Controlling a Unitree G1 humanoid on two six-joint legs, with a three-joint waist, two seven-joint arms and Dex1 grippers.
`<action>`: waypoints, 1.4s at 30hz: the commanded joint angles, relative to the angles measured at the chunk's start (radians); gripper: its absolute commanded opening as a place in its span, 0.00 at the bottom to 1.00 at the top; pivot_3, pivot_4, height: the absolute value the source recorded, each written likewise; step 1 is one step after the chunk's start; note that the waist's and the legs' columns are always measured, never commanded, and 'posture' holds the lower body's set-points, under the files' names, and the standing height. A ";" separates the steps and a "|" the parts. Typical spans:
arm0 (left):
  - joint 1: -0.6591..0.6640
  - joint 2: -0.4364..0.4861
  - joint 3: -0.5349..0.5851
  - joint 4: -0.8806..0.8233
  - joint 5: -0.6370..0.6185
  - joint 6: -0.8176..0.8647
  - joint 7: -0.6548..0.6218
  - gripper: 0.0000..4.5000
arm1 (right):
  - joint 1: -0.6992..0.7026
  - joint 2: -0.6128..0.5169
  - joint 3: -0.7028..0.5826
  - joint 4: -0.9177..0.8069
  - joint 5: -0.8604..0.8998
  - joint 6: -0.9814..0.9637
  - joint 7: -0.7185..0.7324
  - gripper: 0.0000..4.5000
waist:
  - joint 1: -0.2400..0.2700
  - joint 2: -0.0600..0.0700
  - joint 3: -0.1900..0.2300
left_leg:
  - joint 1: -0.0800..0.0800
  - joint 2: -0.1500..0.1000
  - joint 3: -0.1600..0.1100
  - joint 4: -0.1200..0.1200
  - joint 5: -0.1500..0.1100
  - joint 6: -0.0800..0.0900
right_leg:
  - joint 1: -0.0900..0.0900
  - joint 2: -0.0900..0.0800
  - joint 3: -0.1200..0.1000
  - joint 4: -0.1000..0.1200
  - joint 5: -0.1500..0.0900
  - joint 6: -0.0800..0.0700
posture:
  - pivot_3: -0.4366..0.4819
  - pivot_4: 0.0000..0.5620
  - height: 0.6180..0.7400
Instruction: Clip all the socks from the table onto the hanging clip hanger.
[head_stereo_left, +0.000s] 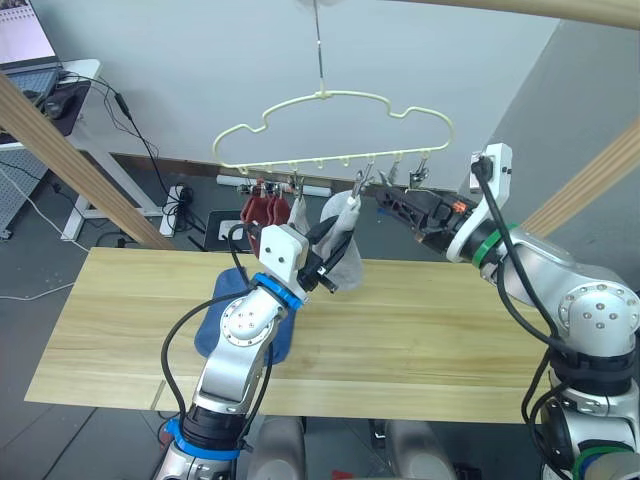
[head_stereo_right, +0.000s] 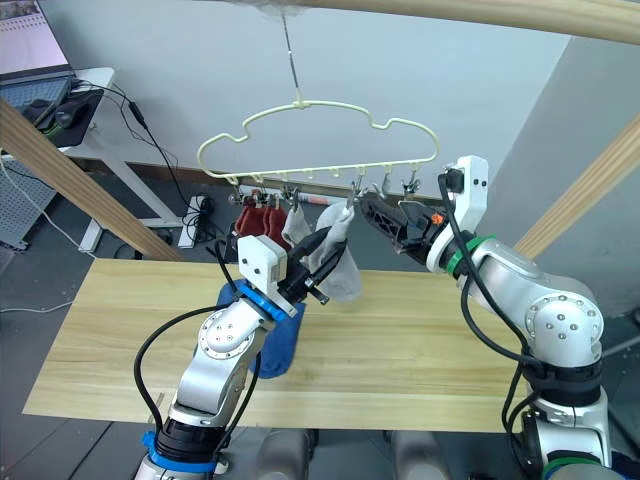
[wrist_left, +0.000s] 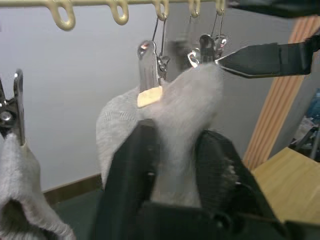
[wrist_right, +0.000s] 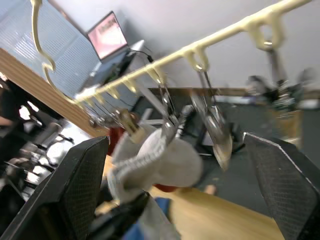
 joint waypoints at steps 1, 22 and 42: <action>0.083 0.009 0.019 -0.075 -0.144 0.169 -0.050 0.59 | 0.086 -0.004 0.095 -0.117 -0.261 -0.105 0.023 1.00 | -0.007 0.000 0.000 | 0.000 0.000 0.000 0.000 0.000 0.000 | 0.000 0.000 0.000 0.000 0.000 0.000 | 0.50 0.52 1.00; 0.058 0.189 0.191 -0.292 -0.278 0.396 -0.068 0.60 | 0.086 0.324 0.287 -0.014 -0.949 -0.414 0.083 0.42 | -0.006 0.000 0.000 | 0.001 0.000 0.001 0.000 0.002 0.001 | -0.001 0.000 0.001 0.003 0.000 0.000 | 0.57 0.51 1.00; 0.097 0.194 0.189 -0.344 -0.316 0.374 -0.088 0.60 | -0.004 0.466 0.238 0.134 -1.084 -0.445 0.121 0.42 | -0.007 0.000 0.000 | 0.002 0.000 0.001 0.000 0.002 0.001 | -0.001 0.000 0.001 0.005 0.000 0.000 | 0.59 0.52 1.00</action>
